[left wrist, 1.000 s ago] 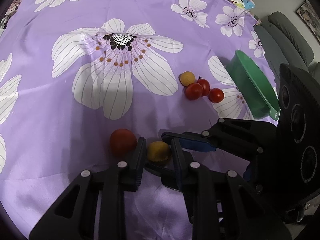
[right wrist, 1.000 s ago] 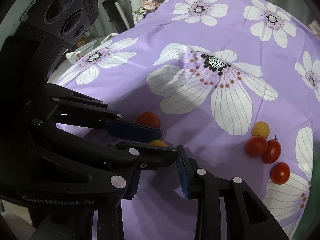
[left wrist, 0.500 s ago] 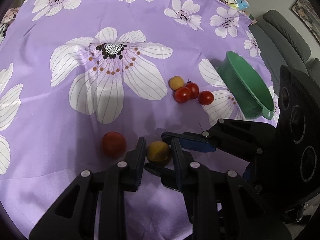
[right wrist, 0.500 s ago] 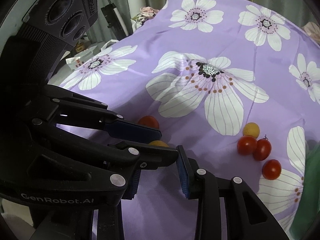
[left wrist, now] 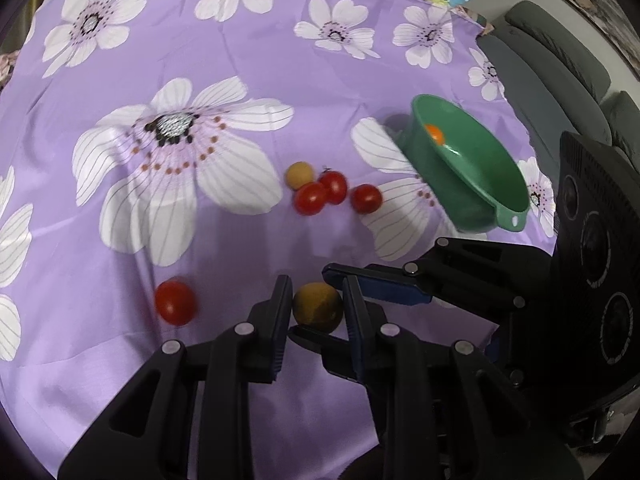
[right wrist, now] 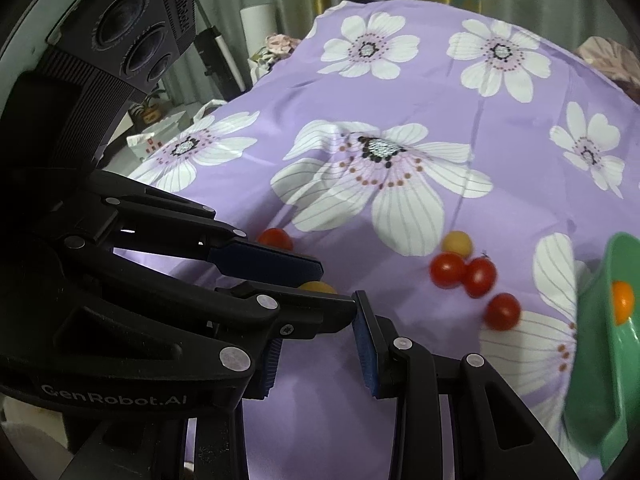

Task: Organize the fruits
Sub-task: 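Carry the small yellow fruit in the left tool toward the green bowl, then lower the small yellow fruit into the bowl and open the left tool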

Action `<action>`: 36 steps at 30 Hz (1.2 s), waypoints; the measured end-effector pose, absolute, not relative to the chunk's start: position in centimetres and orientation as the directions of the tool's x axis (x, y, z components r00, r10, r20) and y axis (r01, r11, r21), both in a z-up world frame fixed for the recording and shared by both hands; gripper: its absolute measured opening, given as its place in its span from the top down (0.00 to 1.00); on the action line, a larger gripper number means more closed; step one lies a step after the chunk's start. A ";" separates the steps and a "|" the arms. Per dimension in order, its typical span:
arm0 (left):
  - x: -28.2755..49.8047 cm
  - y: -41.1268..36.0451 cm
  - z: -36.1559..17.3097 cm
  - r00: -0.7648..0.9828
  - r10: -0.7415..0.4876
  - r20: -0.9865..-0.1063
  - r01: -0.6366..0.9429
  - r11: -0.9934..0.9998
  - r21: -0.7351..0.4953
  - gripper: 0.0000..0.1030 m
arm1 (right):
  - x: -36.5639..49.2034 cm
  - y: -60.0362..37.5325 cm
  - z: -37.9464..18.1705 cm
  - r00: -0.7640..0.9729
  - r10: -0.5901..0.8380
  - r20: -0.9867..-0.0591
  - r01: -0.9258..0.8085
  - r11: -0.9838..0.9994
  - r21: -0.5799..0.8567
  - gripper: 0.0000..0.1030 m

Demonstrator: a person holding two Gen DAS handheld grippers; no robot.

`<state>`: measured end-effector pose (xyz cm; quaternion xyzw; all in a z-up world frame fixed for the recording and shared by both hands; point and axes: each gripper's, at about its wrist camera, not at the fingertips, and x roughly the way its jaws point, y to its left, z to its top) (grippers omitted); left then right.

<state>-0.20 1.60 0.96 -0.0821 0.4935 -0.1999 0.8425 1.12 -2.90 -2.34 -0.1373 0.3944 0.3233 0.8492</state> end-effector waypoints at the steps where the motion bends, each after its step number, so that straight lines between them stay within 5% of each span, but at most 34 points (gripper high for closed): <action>1: -0.3 1.4 1.0 0.434 -0.420 -0.797 0.261 0.905 -0.336 0.76 | 1.0 -3.2 -2.2 0.485 0.438 -0.757 -0.654 0.756 0.018 0.66; 36: 6.6 -12.1 7.8 0.437 -0.546 -0.715 0.529 0.799 -0.288 0.76 | 3.4 -15.8 4.5 0.750 0.292 -0.594 -0.413 0.907 -0.076 0.66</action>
